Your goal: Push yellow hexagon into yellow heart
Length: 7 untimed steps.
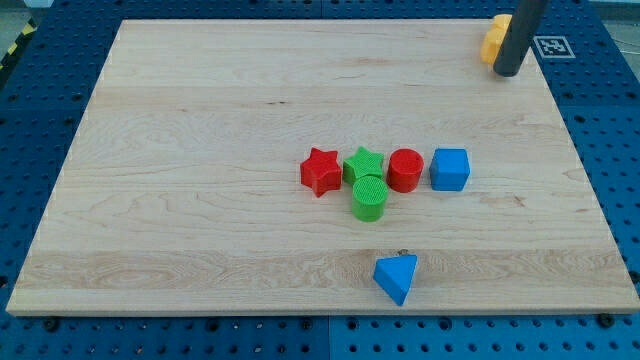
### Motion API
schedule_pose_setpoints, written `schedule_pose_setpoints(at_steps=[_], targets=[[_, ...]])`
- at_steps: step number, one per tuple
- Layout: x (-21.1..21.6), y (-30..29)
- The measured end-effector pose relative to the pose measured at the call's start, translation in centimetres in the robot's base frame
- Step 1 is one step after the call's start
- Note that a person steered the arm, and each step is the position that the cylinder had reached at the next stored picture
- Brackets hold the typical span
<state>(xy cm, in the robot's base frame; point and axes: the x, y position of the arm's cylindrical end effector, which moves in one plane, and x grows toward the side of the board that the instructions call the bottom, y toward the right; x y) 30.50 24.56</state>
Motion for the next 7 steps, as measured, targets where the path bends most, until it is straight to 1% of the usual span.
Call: schedule_pose_setpoints(at_steps=[2,4,5,7], targets=[[-1.2,0.0],[-1.0,-0.6],[-3.1,0.1],[-3.3,0.1]])
